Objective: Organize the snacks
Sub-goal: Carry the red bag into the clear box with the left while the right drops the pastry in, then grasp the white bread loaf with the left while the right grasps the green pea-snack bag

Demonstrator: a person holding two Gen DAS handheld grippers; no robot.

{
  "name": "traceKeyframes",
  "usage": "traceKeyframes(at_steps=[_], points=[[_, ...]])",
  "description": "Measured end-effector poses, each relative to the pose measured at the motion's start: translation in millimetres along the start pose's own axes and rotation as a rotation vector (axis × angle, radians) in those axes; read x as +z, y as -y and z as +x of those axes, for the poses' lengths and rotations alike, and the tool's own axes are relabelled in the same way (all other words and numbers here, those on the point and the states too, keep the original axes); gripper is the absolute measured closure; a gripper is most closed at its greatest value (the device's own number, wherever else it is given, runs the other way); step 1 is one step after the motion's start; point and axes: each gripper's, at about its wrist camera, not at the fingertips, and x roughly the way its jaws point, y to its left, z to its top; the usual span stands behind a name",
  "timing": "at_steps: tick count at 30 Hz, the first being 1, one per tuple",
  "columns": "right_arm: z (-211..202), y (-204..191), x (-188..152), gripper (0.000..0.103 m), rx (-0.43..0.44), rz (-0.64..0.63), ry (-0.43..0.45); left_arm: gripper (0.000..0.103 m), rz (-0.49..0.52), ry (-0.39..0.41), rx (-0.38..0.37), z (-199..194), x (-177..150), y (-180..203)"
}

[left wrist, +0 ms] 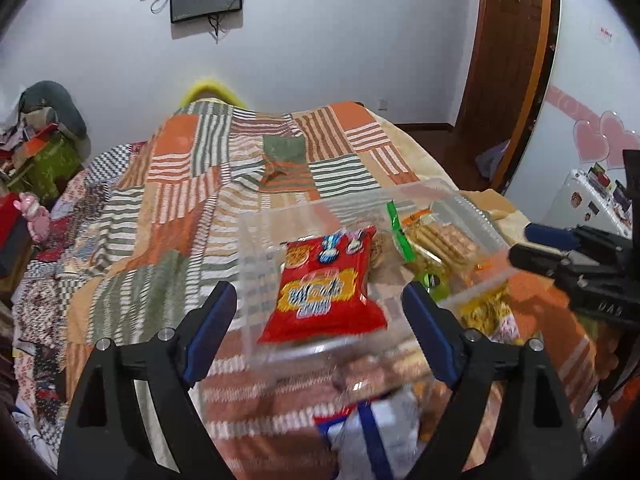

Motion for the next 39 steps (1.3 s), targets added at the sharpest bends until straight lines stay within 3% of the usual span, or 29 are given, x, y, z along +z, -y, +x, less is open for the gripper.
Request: traceKeyframes(at_steps=[6, 16, 29, 39], points=[[-23, 6, -23, 0.041, -0.017, 0.023, 0.007, 0.011, -0.024, -0.006, 0.021, -29, -31, -4], [-50, 10, -68, 0.041, -0.056, 0.051, -0.025, 0.011, -0.098, -0.072, -0.028, -48, -77, 5], [-55, 8, -95, 0.04, -0.052, 0.076, -0.06, 0.011, -0.098, -0.187, -0.11, -34, -122, 44], [-35, -1, -96, 0.034, -0.044, 0.066, -0.09, 0.013, -0.123, -0.223, -0.078, -13, -142, 36]])
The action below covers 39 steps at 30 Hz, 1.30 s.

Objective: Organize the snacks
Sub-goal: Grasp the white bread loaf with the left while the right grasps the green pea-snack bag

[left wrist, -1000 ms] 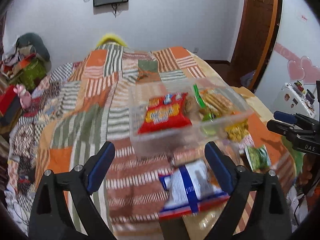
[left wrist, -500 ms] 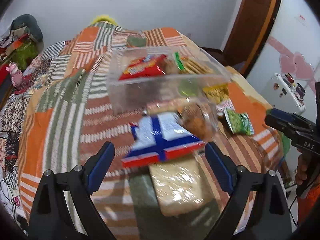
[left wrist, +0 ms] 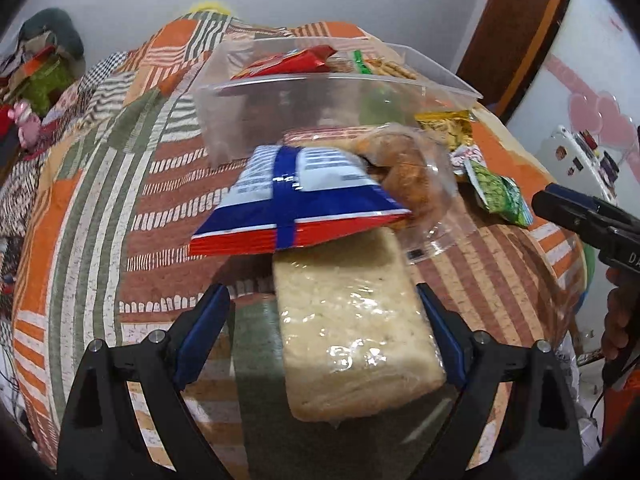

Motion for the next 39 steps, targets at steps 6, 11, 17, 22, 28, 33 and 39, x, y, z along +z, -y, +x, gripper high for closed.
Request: traceKeyframes(at_steps=[6, 11, 17, 22, 28, 33, 39], points=[[18, -9, 6, 0.03, -0.001, 0.001, -0.031, 0.033, -0.06, 0.003, -0.023, 8, 0, -18], [30, -15, 8, 0.03, -0.017, -0.007, -0.05, 0.047, -0.061, 0.024, -0.009, 6, 1, -24], [39, -16, 5, 0.031, -0.026, -0.03, -0.069, 0.047, -0.089, 0.036, 0.001, 1, -4, -34], [36, -14, 5, 0.07, 0.004, -0.03, -0.062, 0.047, -0.102, 0.045, 0.032, -8, -6, -44], [21, -16, 5, 0.079, -0.002, -0.043, -0.024, 0.048, -0.11, 0.073, 0.073, -23, -3, -57], [7, -18, 11, 0.079, 0.006, -0.044, 0.016, 0.048, -0.106, 0.125, 0.104, -42, 6, -62], [-9, -19, 28, 0.079, 0.013, -0.047, 0.076, 0.048, -0.084, 0.202, 0.12, -67, 27, -61]])
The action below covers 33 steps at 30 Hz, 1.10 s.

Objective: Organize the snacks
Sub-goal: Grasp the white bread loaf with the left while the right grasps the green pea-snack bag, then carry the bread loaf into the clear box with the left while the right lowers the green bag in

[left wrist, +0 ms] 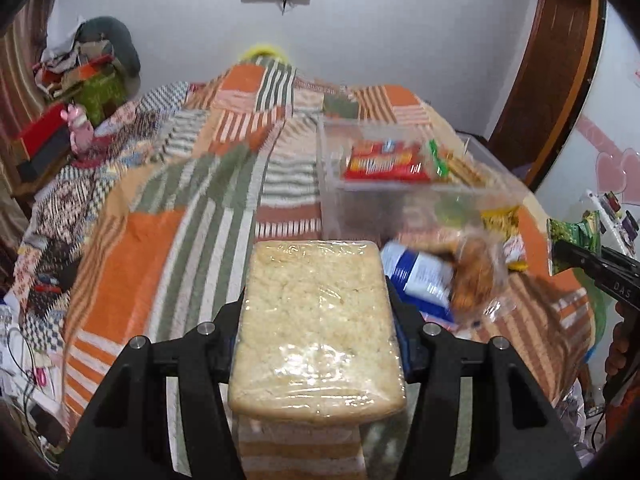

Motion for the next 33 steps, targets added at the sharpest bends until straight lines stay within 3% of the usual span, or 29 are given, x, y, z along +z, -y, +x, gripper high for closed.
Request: traceKeyframes(at_steps=[10, 20, 27, 33], points=[[2, -6, 32, 0.079, 0.013, -0.02, 0.074, 0.048, 0.054, 0.061, -0.014, 6, 42, 19], [28, -20, 63, 0.079, 0.039, -0.047, 0.116, 0.048, 0.066, 0.08, -0.037, 40, 79, 32], [60, -34, 82, 0.079, 0.07, -0.063, 0.074, 0.048, 0.049, 0.069, -0.047, 69, 104, 31], [91, -41, 87, 0.079, 0.084, -0.075, -0.027, 0.048, 0.082, 0.039, -0.023, 96, 117, 34]])
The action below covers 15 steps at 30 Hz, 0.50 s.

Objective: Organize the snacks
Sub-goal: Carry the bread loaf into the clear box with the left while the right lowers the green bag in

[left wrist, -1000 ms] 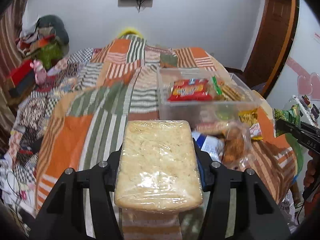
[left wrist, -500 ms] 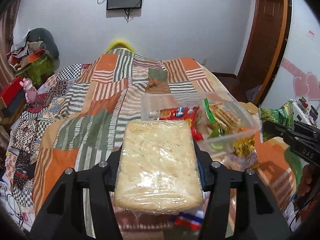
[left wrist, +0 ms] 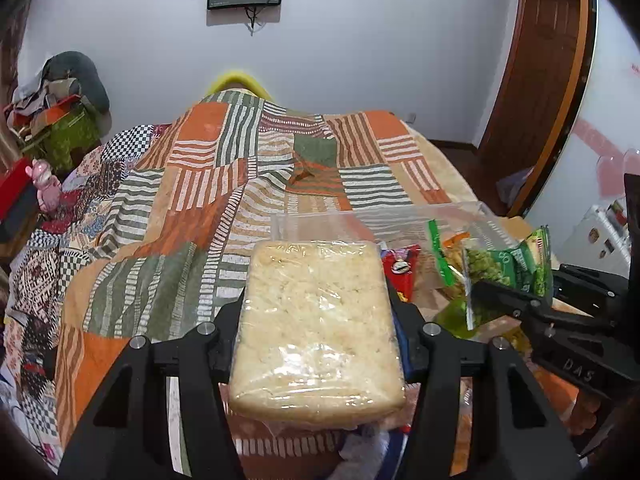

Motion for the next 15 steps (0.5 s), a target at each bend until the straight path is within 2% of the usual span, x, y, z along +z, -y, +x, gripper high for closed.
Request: traceKeyframes(at_steps=[11, 15], points=[[24, -1, 1, 0.077, 0.025, -0.01, -0.091, 0.048, -0.013, -0.069, -0.028, 36, 5, 5], [20, -2, -2, 0.058, 0.011, -0.013, -0.088, 0.045, -0.001, -0.044, -0.015, 27, 5, 7]])
